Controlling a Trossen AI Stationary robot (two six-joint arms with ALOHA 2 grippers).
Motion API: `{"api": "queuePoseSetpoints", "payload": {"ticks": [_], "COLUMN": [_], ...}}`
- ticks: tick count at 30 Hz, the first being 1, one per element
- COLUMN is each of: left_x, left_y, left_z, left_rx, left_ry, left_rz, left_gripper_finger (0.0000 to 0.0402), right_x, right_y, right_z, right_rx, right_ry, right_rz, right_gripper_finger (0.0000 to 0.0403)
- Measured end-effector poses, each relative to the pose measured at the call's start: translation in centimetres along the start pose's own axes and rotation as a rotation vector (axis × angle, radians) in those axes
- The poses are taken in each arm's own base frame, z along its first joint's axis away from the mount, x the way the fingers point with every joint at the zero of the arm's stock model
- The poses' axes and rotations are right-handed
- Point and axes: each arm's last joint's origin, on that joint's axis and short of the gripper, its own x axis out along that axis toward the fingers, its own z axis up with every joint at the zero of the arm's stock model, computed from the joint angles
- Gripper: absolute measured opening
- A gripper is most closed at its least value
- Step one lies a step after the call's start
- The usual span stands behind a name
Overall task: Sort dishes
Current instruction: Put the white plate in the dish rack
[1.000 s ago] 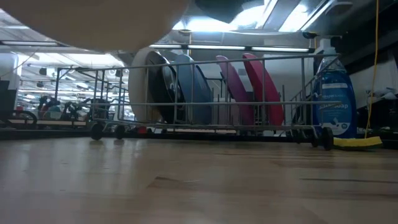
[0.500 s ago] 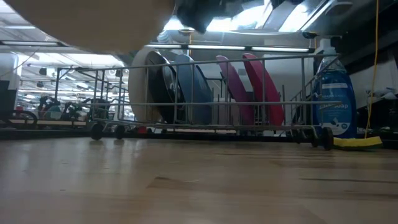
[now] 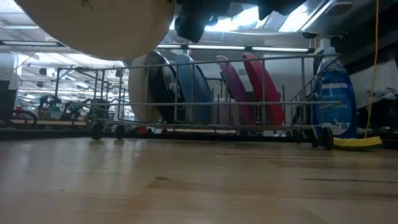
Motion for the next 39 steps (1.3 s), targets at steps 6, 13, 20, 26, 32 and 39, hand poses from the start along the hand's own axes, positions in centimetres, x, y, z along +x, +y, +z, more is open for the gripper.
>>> {"api": "queuePoseSetpoints", "payload": {"ticks": [6, 13, 20, 26, 32, 39], "left_x": [-0.2, -0.5, 0.2, 0.6, 0.4, 0.2], "left_y": [0.1, 0.0, 0.1, 0.6, 1.0, 1.4], "left_z": [-0.2, -1.3, -2.0, -2.2, -2.1, -1.9], "left_rx": [-0.046, -0.070, -0.010, 0.077, 0.187, 0.354], "left_ry": [0.016, 0.127, 0.224, 0.268, 0.297, 0.342], "left_rz": [0.044, 0.046, 0.060, 0.213, 0.359, 0.491], "left_gripper_finger": [0.0157, 0.0153, 0.0151, 0.0150, 0.0150, 0.0150], "right_x": [0.0, 0.0, 0.0, 0.1, 0.4, 0.6], "right_y": [0.1, 0.0, 0.0, 0.4, 1.2, 1.7], "right_z": [-0.2, -0.1, 0.0, -0.1, -0.7, -1.0], "right_rx": [-0.003, -0.001, 0.003, 0.004, 0.005, 0.007], "right_ry": [0.025, 0.013, -0.030, -0.058, -0.083, -0.082], "right_rz": [0.000, 0.001, 0.030, 0.060, 0.118, 0.141], "right_gripper_finger": [0.0063, 0.0063, 0.0063, 0.0063, 0.0063, 0.0063]}}
